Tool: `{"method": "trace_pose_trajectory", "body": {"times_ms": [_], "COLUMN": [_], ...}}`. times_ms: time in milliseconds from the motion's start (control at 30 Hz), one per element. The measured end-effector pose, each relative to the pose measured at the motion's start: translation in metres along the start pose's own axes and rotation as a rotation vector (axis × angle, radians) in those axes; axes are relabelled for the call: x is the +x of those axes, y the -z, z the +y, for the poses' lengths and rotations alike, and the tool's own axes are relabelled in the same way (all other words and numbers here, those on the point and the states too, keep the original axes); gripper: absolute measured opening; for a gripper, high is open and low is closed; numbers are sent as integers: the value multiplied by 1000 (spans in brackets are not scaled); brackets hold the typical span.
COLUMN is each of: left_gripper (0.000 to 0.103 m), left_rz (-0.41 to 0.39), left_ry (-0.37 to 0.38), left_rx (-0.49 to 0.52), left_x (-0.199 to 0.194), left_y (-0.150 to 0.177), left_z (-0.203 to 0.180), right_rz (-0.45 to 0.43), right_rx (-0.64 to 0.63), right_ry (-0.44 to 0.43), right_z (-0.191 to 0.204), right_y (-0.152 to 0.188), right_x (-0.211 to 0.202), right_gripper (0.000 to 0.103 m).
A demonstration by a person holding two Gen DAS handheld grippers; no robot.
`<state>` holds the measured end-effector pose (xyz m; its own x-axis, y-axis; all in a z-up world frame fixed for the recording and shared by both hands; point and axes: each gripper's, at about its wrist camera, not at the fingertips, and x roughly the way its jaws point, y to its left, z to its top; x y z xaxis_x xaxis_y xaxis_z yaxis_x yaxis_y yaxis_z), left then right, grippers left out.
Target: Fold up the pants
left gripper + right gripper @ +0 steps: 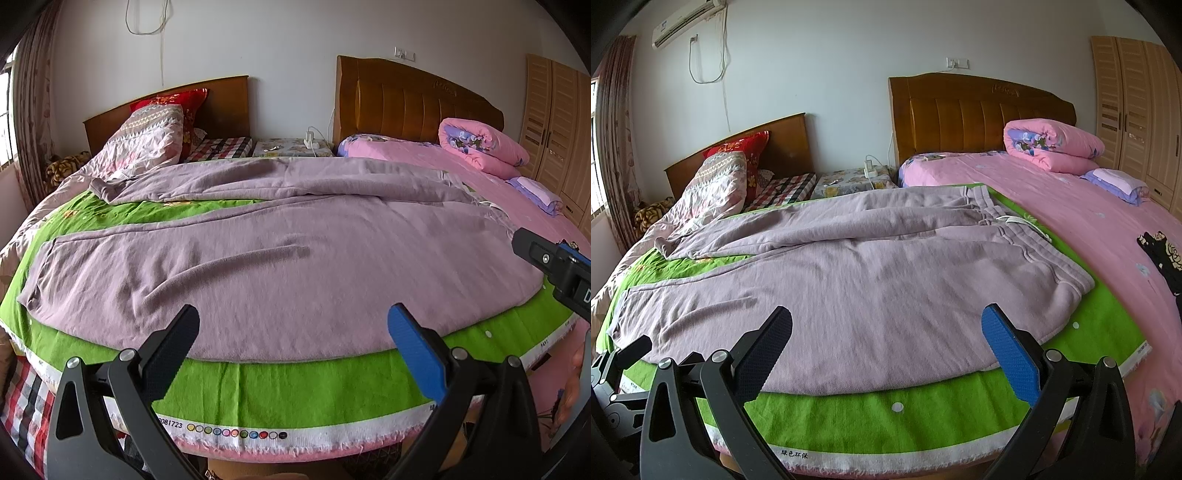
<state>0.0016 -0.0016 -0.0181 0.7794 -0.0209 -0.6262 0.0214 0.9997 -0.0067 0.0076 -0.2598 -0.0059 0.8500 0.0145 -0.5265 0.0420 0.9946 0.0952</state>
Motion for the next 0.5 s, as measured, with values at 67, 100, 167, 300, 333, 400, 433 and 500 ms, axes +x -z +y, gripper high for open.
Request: {"method": "trace_pose_trajectory", "body": {"times_ms": [67, 100, 167, 300, 333, 400, 433, 500], "left_gripper": [102, 102, 102, 102, 102, 102, 102, 102], "left_rz": [4, 5, 7, 7, 8, 9, 10, 10], "left_ry": [0, 0, 0, 1, 1, 2, 2, 1], "left_rx": [-1, -1, -2, -2, -1, -1, -1, -1], "left_x": [1, 1, 1, 1, 1, 2, 3, 3], "left_y": [0, 0, 1, 1, 1, 2, 2, 2], "left_z": [0, 0, 0, 0, 1, 0, 1, 0], "right_rz": [1, 1, 2, 3, 3, 4, 4, 4], "right_rx": [0, 1, 0, 0, 0, 1, 1, 1], "right_ry": [0, 0, 0, 0, 0, 0, 0, 0], "right_z": [0, 0, 1, 0, 0, 0, 0, 0], "right_y": [-1, -1, 0, 1, 1, 0, -1, 0], "right_x": [0, 0, -1, 3, 3, 3, 3, 3], "right_gripper": [99, 99, 99, 99, 99, 99, 99, 99]}}
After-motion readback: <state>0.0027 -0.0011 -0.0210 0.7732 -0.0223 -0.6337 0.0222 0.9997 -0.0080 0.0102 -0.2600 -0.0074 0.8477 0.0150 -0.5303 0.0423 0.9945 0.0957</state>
